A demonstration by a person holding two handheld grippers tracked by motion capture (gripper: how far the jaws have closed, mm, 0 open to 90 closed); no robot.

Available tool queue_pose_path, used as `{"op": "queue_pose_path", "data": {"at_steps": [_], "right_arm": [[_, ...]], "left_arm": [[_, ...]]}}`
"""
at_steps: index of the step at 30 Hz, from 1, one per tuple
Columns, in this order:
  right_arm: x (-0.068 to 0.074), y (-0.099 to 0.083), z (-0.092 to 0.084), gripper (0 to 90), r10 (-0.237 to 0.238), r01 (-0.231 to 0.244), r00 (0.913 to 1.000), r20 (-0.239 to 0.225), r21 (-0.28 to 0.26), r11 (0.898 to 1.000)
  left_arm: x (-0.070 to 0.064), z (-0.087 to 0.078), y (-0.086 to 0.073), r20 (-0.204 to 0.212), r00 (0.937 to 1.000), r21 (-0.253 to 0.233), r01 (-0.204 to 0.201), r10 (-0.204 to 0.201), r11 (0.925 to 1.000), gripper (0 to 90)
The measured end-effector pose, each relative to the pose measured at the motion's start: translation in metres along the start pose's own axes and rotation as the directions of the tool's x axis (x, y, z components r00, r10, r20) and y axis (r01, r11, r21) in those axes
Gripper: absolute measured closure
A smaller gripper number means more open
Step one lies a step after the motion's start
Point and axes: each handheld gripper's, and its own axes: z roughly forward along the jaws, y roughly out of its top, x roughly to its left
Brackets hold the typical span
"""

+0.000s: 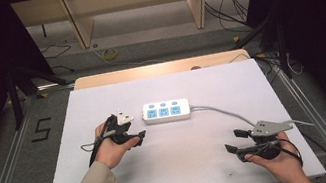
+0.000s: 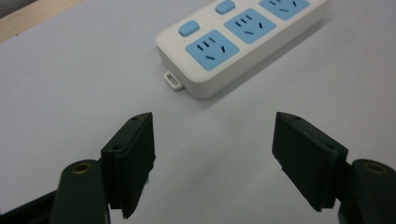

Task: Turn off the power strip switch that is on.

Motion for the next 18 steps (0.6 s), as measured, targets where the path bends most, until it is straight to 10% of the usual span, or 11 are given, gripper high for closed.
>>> {"op": "queue_pose_path", "data": {"at_steps": [18], "right_arm": [[0.0, -0.001, 0.0, 35.4, 0.0, 0.0, 1.0, -0.006, 0.001, 1.0]], "left_arm": [[-0.017, -0.024, -0.046, -0.028, 0.9996, -0.028, -0.012, 0.011, 0.9995, 27.5]]}}
